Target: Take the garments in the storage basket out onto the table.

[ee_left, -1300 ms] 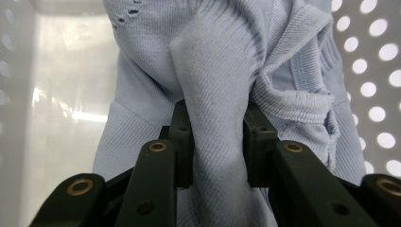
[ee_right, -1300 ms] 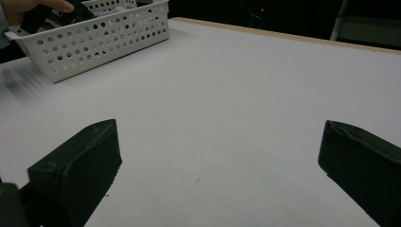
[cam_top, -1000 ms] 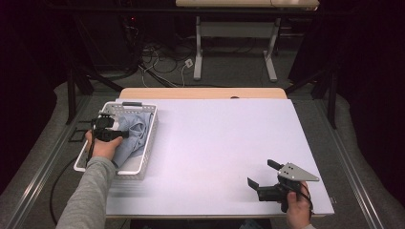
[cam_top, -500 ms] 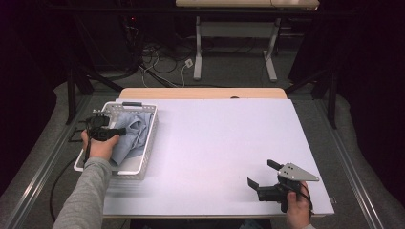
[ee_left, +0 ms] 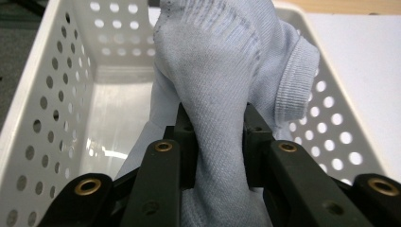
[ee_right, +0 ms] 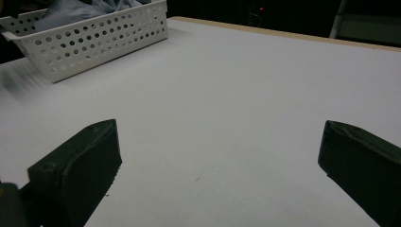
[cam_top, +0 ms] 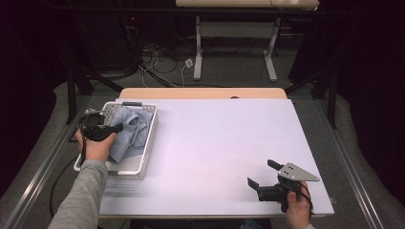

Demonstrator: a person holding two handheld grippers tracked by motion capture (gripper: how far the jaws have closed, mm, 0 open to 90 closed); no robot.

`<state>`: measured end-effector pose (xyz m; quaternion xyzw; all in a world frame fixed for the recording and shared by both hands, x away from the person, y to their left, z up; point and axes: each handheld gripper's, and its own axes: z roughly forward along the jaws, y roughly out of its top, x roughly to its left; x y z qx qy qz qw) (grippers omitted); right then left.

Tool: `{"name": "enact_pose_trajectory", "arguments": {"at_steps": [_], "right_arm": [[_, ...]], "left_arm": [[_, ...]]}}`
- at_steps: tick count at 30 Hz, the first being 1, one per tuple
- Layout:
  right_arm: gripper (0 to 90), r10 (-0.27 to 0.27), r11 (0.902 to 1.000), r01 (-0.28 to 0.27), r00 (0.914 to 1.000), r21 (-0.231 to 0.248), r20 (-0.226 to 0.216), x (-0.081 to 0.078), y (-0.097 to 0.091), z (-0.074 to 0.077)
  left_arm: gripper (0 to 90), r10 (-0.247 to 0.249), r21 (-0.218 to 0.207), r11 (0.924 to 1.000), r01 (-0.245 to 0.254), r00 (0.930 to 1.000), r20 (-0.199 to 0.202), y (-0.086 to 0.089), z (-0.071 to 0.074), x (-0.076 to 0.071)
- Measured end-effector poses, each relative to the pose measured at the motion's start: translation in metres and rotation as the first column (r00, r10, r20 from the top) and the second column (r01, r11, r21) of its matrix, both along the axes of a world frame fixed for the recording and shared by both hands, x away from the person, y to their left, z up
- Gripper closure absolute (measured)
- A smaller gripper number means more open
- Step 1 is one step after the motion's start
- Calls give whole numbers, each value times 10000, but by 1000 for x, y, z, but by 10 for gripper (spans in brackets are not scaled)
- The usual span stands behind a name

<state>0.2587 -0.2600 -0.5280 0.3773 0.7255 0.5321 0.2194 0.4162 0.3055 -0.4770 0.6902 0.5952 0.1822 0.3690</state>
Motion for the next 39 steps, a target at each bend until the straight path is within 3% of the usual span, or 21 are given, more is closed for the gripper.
{"name": "enact_pose_trajectory", "arguments": {"at_steps": [11, 21, 39], "right_arm": [[0, -1, 10000, 1, 10000, -24, 0, 0, 0, 0], [0, 48, 10000, -48, 10000, -40, 47, 0, 0, 0], [0, 22, 10000, -22, 10000, -18, 46, 0, 0, 0]], "left_arm": [[739, -156, -363, 9991, 197, 9936, 1115, -5, 15, -19], [738, -547, -276, 9977, 613, 9789, 1968, -15, 28, -38], [738, -747, -432, 9950, 905, 9561, 2833, -19, 43, -56]]}}
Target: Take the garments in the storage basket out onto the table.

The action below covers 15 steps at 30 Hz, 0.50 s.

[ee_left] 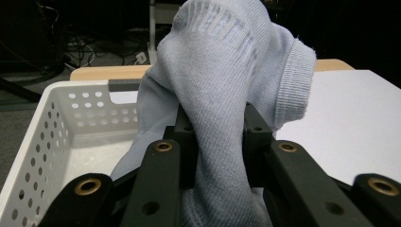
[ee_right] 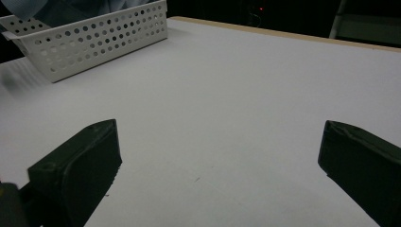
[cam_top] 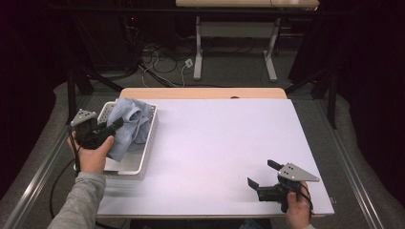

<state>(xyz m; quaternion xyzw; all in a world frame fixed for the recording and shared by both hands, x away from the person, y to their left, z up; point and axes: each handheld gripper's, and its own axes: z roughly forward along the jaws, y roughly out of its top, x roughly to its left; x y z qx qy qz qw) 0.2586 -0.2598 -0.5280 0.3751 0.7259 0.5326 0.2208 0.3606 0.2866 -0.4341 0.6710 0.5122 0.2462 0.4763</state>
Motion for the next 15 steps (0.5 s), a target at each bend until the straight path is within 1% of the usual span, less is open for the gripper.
{"name": "enact_pose_trajectory", "arguments": {"at_steps": [6, 15], "right_arm": [[0, 3, 10000, -3, 10000, -2, 8, 0, 0, 0], [0, -2, 10000, 2, 10000, -65, 28, 0, 0, 0]], "left_arm": [[737, -112, -21, 9999, 113, 9995, 299, -2, 7, -7], [737, -204, -59, 9998, 208, 9980, 599, -3, 20, -15]]}}
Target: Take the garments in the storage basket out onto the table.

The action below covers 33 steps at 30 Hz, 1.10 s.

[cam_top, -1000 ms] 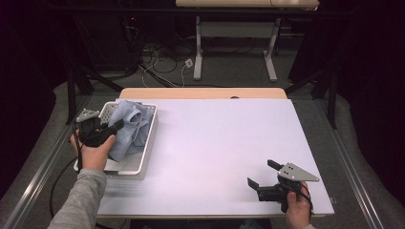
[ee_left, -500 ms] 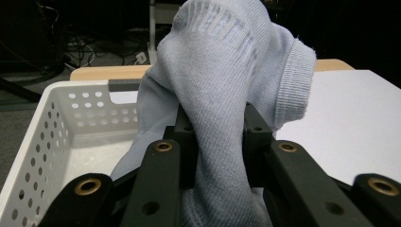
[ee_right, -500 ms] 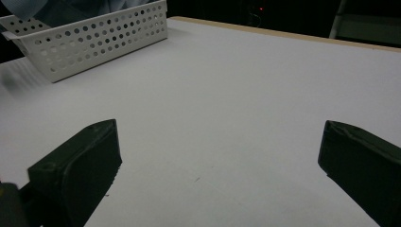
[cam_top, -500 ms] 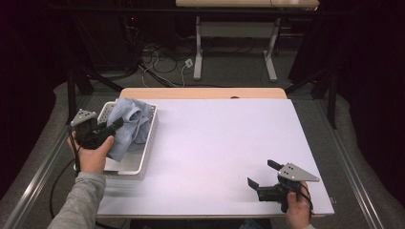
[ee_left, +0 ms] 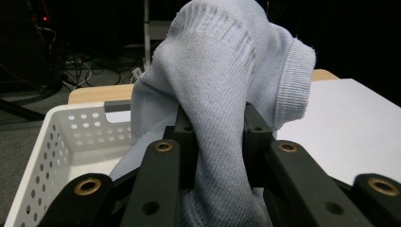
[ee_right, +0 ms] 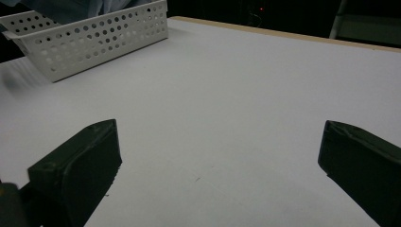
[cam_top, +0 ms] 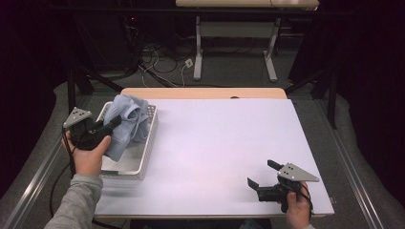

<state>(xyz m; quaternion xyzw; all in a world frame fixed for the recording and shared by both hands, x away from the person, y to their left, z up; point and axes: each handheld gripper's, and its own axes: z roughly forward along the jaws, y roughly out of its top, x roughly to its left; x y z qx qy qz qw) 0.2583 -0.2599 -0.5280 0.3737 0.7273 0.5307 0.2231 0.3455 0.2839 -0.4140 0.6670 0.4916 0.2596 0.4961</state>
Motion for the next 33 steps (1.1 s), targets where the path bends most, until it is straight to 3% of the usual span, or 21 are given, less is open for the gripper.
{"name": "enact_pose_trajectory", "arguments": {"at_steps": [20, 33], "right_arm": [[0, -30, 9999, 30, 10000, 98, 7, 0, 0, 0], [0, -27, 10000, 27, 10000, 41, -48, 0, 1, 0]], "left_arm": [[737, -305, -158, 9994, 316, 9973, 666, -6, 28, -18], [737, -972, -314, 9944, 1012, 9892, 1095, -18, 43, -32]]}}
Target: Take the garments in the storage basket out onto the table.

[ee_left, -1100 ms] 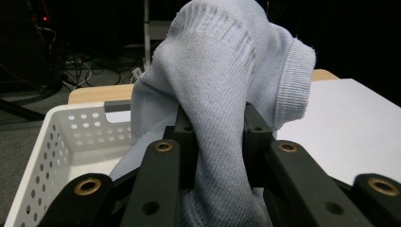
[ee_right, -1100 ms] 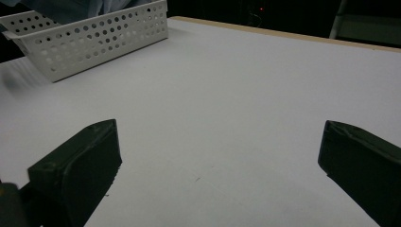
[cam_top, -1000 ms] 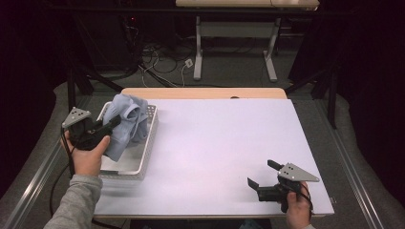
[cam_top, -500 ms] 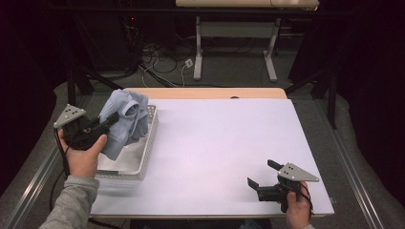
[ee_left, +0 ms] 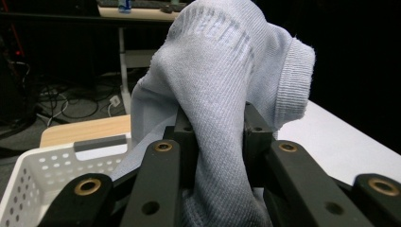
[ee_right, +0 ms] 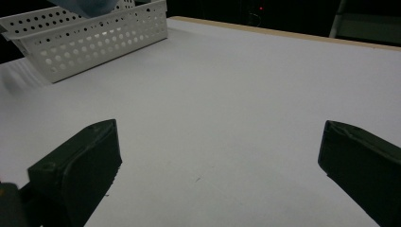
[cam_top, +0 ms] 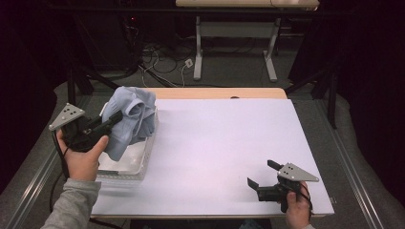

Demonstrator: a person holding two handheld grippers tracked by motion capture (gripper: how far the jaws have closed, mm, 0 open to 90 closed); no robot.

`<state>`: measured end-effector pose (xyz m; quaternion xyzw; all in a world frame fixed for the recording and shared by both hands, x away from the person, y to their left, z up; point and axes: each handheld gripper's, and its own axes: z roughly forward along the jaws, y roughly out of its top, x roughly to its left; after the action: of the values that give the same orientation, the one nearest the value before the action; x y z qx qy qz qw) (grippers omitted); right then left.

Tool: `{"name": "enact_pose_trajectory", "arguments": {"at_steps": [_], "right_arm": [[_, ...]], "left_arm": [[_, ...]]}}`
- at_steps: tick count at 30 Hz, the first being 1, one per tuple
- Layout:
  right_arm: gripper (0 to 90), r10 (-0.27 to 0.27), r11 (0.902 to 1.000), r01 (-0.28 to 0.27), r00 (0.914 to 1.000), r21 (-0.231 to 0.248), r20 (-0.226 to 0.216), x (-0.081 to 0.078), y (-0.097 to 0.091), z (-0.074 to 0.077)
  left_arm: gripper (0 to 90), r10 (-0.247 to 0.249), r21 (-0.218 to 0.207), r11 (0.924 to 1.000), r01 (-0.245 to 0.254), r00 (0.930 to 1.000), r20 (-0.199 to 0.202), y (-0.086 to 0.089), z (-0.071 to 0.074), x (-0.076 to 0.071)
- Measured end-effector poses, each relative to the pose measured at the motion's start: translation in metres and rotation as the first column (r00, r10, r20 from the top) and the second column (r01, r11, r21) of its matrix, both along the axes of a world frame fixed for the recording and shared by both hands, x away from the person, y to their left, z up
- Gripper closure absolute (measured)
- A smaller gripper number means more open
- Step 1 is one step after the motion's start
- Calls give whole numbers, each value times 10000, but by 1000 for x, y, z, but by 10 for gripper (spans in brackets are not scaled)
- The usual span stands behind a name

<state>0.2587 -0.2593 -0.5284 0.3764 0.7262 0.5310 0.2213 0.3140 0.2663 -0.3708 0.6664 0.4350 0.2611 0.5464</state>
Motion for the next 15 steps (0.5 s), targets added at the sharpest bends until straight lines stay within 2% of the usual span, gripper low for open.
{"name": "enact_pose_trajectory", "arguments": {"at_steps": [15], "right_arm": [[0, -20, 10000, 20, 10000, -9, -5, 0, 0, 0]], "left_arm": [[737, -666, -161, 9976, 672, 9973, 322, -21, 11, -13]]}}
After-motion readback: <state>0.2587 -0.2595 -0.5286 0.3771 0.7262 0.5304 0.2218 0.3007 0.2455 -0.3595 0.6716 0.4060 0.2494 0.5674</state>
